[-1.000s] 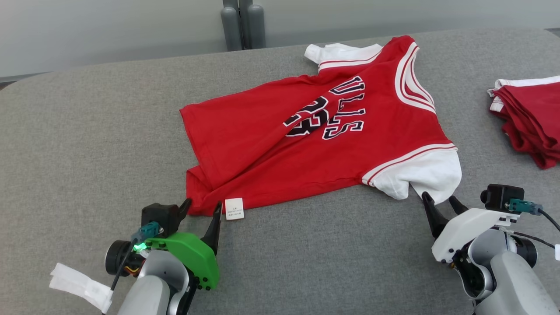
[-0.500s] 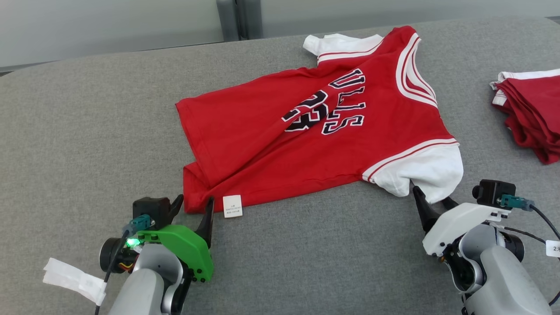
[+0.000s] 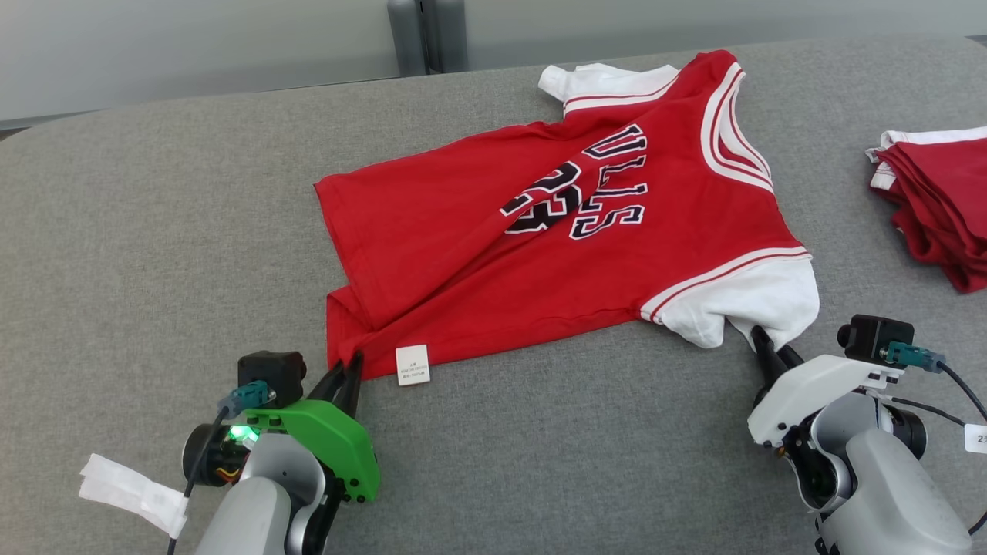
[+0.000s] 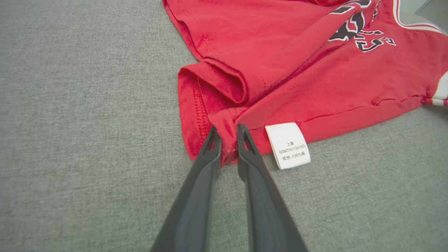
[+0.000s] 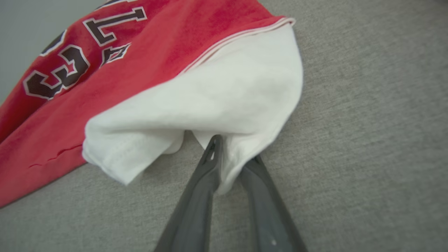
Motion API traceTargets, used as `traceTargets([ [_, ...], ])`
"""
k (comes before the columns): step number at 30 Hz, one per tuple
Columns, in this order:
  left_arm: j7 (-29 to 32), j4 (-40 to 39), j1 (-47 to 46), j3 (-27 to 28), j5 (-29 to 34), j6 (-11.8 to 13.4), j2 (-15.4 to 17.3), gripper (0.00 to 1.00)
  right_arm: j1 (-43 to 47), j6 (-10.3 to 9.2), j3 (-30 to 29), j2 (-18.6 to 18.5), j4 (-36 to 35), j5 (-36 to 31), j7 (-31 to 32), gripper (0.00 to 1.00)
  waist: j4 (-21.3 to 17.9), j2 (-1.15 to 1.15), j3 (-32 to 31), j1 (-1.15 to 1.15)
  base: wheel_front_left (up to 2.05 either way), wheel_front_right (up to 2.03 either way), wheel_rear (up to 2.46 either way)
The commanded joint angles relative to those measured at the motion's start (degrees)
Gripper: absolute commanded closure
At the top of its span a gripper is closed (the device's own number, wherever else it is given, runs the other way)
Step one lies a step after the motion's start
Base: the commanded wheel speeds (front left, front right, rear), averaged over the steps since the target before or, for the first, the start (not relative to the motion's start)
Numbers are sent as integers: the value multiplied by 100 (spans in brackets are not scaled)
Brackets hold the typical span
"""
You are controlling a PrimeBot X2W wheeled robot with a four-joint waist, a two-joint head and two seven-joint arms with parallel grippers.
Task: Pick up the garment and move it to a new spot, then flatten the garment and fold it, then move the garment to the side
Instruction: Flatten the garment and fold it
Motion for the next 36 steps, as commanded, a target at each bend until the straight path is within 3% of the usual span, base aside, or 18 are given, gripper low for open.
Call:
traceTargets([
  [1, 4, 44, -25, 8, -27, -23, 44, 100, -56, 2, 19, -28, 44, 3, -73, 100, -6, 0, 0, 0, 0, 0, 0],
  [11, -224, 7, 118, 40, -113, -14, 104, 100, -98, 2, 84, -155, -8, 11, -636, 100, -36, 0, -189, 0, 0, 0, 0],
  [22, -426, -762, 403, 139, -196, 99, 250, 100, 284, 2, 146, -440, -1003, 169, -1005, 100, -117, 0, -263, 0, 0, 0, 0],
  [28, -278, -1043, -310, 146, -108, 31, 473, 100, -320, 2, 336, -667, -1383, 363, -1074, 100, -97, 0, 245, 0, 0, 0, 0],
  [36, 10, -745, -2142, 173, -382, -135, 654, 100, -2043, 2, 827, -1257, -1157, 852, -920, 100, 31, 0, 1174, 0, 0, 0, 0],
])
